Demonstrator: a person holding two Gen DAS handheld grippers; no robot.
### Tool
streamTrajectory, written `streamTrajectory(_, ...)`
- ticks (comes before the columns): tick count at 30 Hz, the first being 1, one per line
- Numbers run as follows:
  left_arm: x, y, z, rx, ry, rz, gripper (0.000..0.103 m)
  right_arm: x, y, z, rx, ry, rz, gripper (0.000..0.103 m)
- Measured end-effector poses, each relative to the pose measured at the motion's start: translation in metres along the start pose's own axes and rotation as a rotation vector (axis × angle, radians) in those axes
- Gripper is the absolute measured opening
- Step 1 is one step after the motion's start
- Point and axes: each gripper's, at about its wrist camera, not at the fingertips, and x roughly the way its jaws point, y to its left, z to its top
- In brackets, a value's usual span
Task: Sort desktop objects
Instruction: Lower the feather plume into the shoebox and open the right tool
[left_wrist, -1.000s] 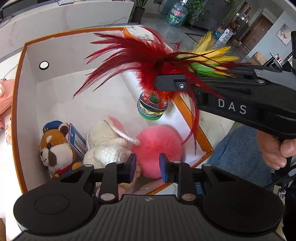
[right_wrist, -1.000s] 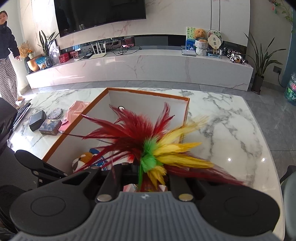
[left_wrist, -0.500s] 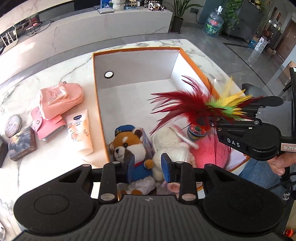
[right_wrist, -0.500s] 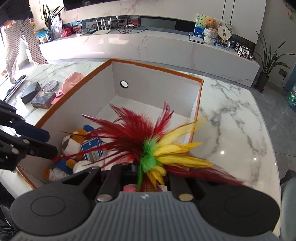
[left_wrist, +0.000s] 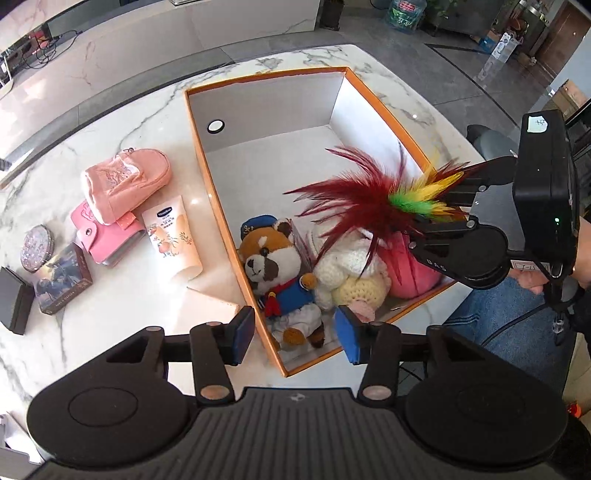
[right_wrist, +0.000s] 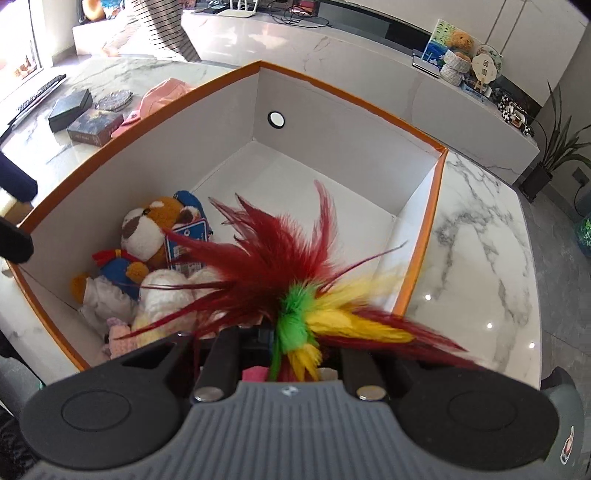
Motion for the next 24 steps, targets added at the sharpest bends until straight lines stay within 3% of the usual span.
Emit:
streamTrajectory(3,0.000,0.006,0.002,-0.009,0.007,0.007,0.057,-0.007,-0.001,-0.003,-0.011,-0.009,-0.005,0.016)
streamTrajectory(4,0.003,0.009,0.003,-0.018,0.015,-0.003,0.057,-0.013,-0.002,-0.004,-0.002,-0.022,-0.006,0.021)
streamTrajectory(10,0.029,0.017,0.002,-0.061,0.062,-0.048,0.057,-0.047,-0.024,-0.010,0.132,-0.118,0.040,0.027)
streamTrajectory(13,0.036,0.014,0.001,-0.048,0.079,-0.048,0.044,-0.052,-0.030,-0.011,0.163,-0.128,0.023,0.027)
streamTrajectory(17,0.036,0.009,-0.001,-0.019,0.082,-0.012,0.033,-0.047,-0.032,-0.019,0.192,-0.099,0.062,0.024)
streamTrajectory(24,0.037,0.004,-0.002,-0.012,0.078,-0.020,0.029,-0.037,-0.034,-0.028,0.209,-0.072,0.053,0.013)
